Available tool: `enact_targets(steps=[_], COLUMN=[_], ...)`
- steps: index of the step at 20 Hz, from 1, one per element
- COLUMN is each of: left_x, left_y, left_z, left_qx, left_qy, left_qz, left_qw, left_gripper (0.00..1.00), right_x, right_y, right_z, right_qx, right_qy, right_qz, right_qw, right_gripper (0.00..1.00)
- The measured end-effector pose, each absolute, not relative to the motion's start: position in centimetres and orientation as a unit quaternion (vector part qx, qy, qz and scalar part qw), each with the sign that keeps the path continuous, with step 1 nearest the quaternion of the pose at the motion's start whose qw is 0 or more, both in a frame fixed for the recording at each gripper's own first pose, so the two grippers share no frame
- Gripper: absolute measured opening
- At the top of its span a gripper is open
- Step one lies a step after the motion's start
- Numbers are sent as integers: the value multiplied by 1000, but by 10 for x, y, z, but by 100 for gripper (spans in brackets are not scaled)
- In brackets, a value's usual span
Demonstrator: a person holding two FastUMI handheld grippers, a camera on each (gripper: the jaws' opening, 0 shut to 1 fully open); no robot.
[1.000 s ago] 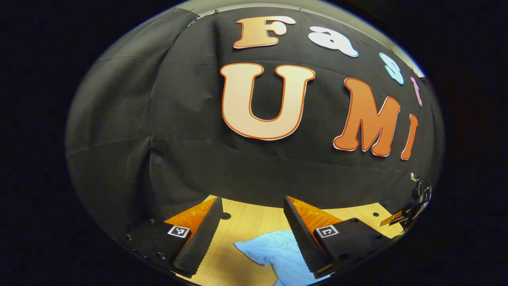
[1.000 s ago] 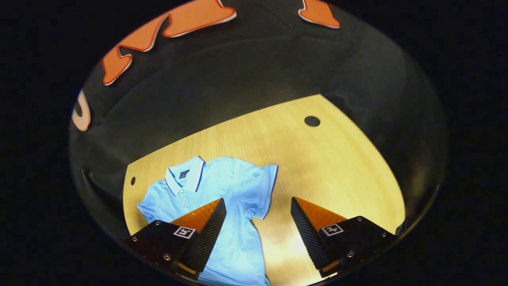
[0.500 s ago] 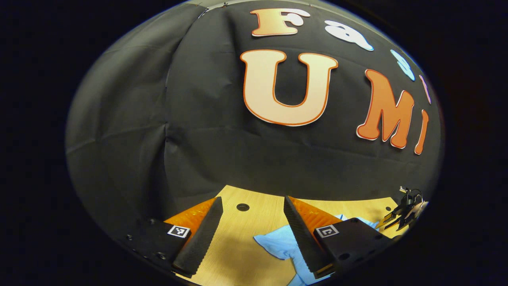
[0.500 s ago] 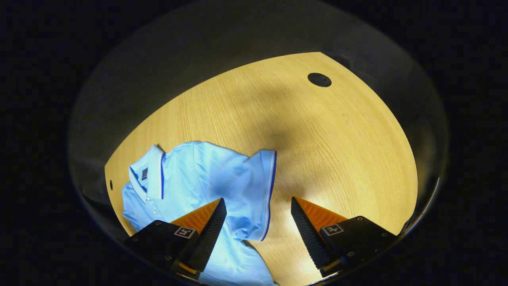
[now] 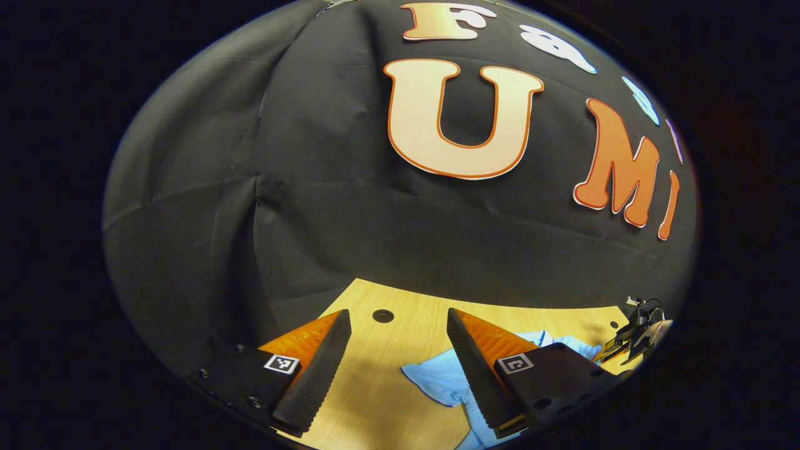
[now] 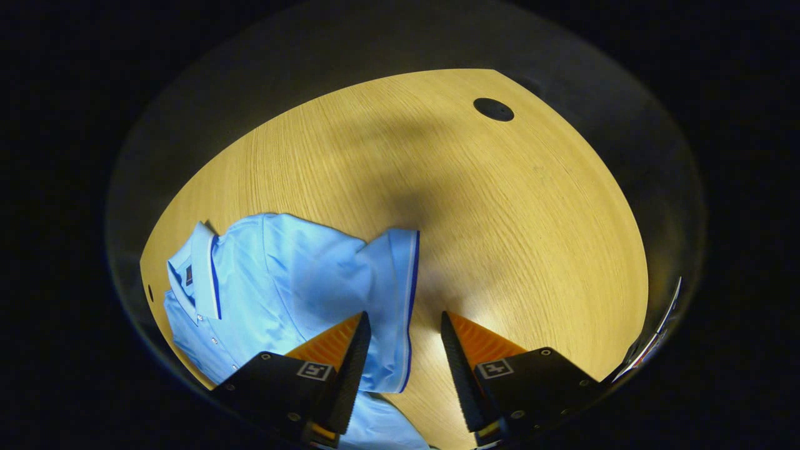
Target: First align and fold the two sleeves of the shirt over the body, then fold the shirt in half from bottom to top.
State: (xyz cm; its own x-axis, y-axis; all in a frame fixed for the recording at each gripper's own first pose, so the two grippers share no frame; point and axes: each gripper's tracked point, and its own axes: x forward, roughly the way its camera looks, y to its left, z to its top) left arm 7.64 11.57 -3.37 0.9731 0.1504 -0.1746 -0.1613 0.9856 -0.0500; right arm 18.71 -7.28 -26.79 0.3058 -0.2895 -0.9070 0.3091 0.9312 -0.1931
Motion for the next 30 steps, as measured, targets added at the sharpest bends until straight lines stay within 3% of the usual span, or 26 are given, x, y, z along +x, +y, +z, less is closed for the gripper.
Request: enact_targets(steps=[2, 3, 5, 7, 18, 30], left_x=[81, 81, 83, 81, 70, 49], left_y=[111, 111, 107, 106, 133, 191], left_z=[-36, -38, -41, -43, -37, -47], left_qx=[-32, -34, -37, -40, -39, -50], left_qy=[92, 94, 99, 102, 99, 108], left_qz=[75, 75, 70, 66, 67, 79], left_qw=[992, 992, 992, 992, 992, 990], left_gripper=[99, 100, 99, 99, 99, 99], right_x=[189, 191, 194, 198, 202, 163], right_y=[-66, -63, -63, -56, 70, 190], right_z=[-269, -269, -267, -264, -187, -228], right_qx=[1, -1, 2, 27, 10, -15], right_qy=[554, 551, 547, 538, 468, 506], right_qz=[-177, -173, -172, -160, -30, 56], right_qw=[813, 816, 820, 827, 883, 861], right_gripper=[53, 33, 11, 4, 0, 2])
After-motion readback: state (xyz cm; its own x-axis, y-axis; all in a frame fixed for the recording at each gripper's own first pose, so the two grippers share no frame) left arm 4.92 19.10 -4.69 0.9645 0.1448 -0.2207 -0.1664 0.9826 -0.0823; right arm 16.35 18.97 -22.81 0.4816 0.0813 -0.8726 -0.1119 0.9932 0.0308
